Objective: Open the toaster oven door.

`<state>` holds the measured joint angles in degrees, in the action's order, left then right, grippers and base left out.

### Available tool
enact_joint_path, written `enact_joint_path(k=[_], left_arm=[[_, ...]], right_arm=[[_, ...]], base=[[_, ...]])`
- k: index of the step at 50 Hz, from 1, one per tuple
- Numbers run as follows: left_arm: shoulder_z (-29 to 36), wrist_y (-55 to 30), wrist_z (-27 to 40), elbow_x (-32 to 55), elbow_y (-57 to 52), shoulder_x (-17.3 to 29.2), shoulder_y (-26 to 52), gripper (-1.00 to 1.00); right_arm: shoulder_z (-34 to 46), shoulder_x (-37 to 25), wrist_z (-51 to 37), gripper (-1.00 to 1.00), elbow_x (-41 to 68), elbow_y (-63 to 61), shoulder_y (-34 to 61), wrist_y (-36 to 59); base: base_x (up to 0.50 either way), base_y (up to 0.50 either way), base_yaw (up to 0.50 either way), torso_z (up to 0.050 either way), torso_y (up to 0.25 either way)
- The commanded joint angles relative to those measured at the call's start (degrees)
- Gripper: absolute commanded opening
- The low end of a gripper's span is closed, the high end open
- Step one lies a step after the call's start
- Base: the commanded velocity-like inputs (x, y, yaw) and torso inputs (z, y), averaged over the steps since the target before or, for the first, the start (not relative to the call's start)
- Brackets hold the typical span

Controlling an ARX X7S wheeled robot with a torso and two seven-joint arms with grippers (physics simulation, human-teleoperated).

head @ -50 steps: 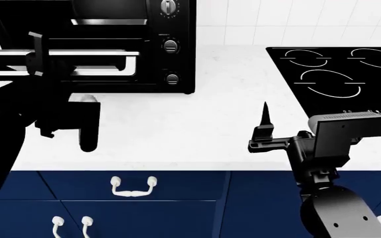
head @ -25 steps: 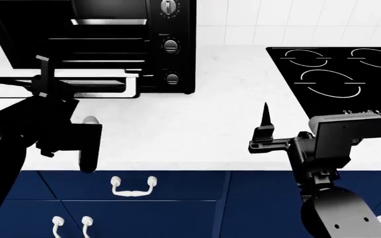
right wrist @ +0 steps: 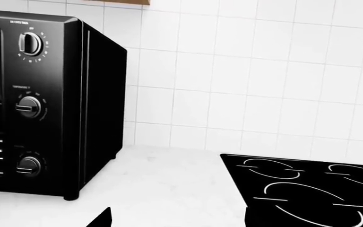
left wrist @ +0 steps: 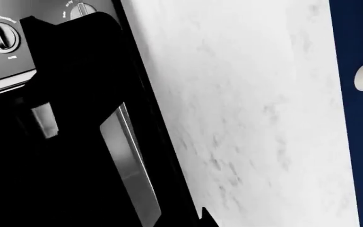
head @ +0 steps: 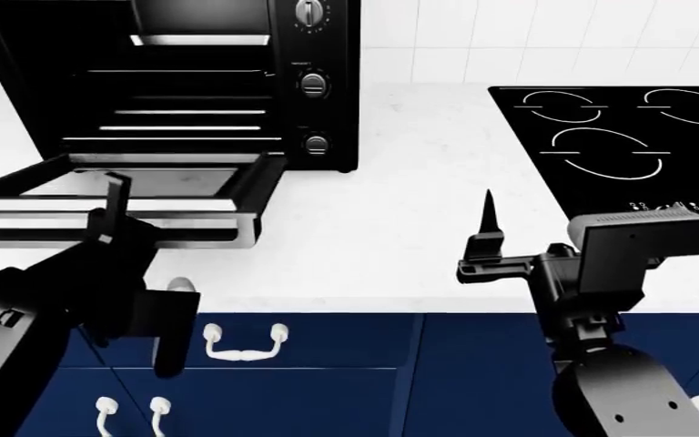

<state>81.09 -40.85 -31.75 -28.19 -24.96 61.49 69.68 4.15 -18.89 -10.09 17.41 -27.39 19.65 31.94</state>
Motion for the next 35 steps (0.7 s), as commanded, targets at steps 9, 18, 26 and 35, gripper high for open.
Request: enact_joint_path(k=[9, 18, 26, 35], left_arm=[[4.25, 0.94, 6.60, 5.18, 3.24, -2.47, -9.40, -1.00], [4.79, 2.36, 10.58, 6.39, 6.65, -4.33, -12.87, -1.00], [5.17, 3.80, 13.85, 7.60, 9.72, -5.93, -15.88, -1.00], [5.59, 6.16, 18.28, 8.86, 14.48, -7.86, -19.49, -1.00]], right_arm=[[-0.01, -0.59, -0.70, 1.00, 0.09, -0.42, -0.44, 0.39], [0.24, -0.72, -0.92, 1.00, 0.01, -0.18, -0.57, 0.31], [0.47, -0.87, -1.20, 1.00, -0.09, -0.13, -0.63, 0.47], [0.85, -0.95, -1.42, 1.00, -0.24, 0.10, -0.76, 0.34]], base=[[0.01, 0.00, -0.01, 0.000, 0.000], [0.02, 0.00, -0.01, 0.000, 0.000], [0.02, 0.00, -0.02, 0.000, 0.000], [0.02, -0.01, -0.03, 0.000, 0.000]])
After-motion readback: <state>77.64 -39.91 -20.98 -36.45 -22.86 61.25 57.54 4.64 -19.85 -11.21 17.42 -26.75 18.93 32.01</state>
